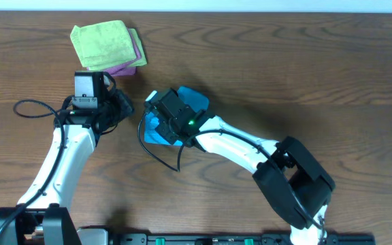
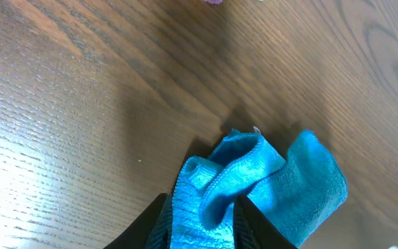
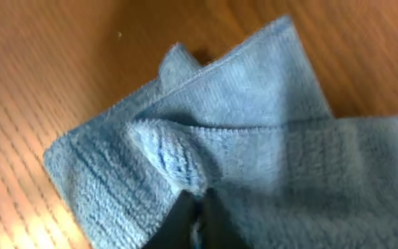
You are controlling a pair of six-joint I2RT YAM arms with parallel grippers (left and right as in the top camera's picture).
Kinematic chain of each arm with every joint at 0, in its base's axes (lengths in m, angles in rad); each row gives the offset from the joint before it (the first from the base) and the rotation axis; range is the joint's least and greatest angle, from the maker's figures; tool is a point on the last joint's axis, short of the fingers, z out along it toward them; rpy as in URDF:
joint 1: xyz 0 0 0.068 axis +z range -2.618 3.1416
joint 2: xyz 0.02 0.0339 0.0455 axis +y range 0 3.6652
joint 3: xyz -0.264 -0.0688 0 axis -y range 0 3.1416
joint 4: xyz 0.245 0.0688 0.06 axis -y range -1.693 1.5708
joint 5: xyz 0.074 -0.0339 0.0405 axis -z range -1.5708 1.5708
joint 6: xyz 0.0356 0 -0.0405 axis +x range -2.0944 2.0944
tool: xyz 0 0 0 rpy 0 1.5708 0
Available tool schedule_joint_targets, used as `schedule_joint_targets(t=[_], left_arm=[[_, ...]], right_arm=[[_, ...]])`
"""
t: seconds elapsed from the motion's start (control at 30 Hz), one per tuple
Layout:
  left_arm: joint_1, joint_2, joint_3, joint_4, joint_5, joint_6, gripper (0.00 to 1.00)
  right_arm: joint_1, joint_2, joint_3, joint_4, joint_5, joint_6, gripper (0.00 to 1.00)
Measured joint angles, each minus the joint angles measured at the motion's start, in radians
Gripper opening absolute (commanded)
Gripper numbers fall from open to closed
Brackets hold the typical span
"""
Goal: Fold the cloth
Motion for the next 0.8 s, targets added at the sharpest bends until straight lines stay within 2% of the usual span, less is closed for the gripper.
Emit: schedule_joint_targets(t=[0.43,0.8], left_arm=[[0.0,0.0,0.0,0.001,0.0,0.0,0.31],[0.003,0.0,0.0,0.02,0.0,0.0,0.31]], right_arm=[[0.029,-0.001,0.028,0.0,-0.008,0.0,0.01],[0.088,-0.004,0.028,-0.081,-0.076,0.001,0.01]])
